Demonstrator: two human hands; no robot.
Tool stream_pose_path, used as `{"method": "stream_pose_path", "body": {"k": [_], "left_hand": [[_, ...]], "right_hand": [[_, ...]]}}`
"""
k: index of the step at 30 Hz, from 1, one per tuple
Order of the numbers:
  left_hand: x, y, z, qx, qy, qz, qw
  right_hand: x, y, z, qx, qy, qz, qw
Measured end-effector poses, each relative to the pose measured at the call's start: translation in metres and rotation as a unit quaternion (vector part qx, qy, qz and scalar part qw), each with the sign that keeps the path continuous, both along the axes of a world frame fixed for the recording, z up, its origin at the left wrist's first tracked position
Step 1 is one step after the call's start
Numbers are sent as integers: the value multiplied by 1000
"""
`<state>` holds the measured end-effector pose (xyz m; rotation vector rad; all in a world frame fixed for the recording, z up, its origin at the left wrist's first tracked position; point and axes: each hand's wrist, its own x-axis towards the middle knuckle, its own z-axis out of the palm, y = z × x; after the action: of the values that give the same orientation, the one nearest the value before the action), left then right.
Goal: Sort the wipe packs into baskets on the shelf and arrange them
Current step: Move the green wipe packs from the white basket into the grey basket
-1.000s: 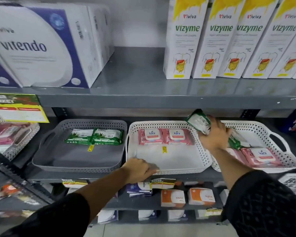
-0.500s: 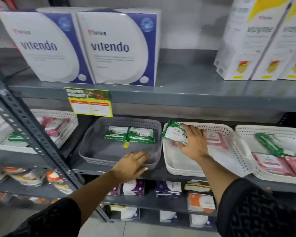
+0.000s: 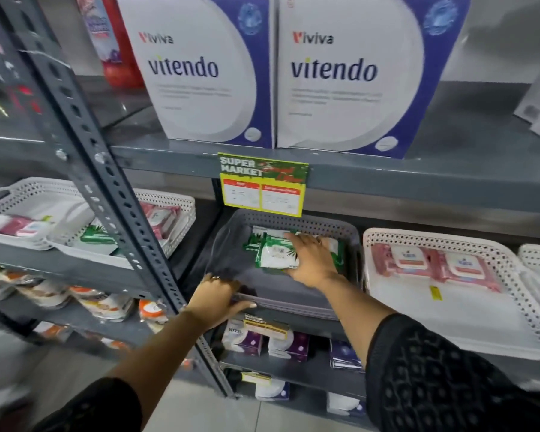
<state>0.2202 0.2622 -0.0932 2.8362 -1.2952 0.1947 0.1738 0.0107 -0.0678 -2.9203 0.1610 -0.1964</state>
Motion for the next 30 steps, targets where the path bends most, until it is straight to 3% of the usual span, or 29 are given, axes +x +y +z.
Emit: {"method": "stream_pose_path", "body": {"k": [3,6,12,14,20,24,30], "left_hand": [[0,1,0,22,14,11,1000],[0,1,2,34,23,17,999],[-3,-10,14,58,35,6,998],[-9,-24,18,54,9,-38,998],[-61,-111,22,-106,-24,-176,978],[-111,-177,30,-162,-17,-195,967],[-171,-266,17,-22,17,-265,964]], "right_hand": [[15,19,-4,81,41,8,996],[22,22,2,101,70,40,992],[-6,-14,21,170,9,6,985],[-19,-44,27,145,-79,-27,986],[-90,-157,54,12,-252,-124,960],[-153,-229,54,-31,-224,-203,953],[-274,-319,31,-54,-142,-362,920]]}}
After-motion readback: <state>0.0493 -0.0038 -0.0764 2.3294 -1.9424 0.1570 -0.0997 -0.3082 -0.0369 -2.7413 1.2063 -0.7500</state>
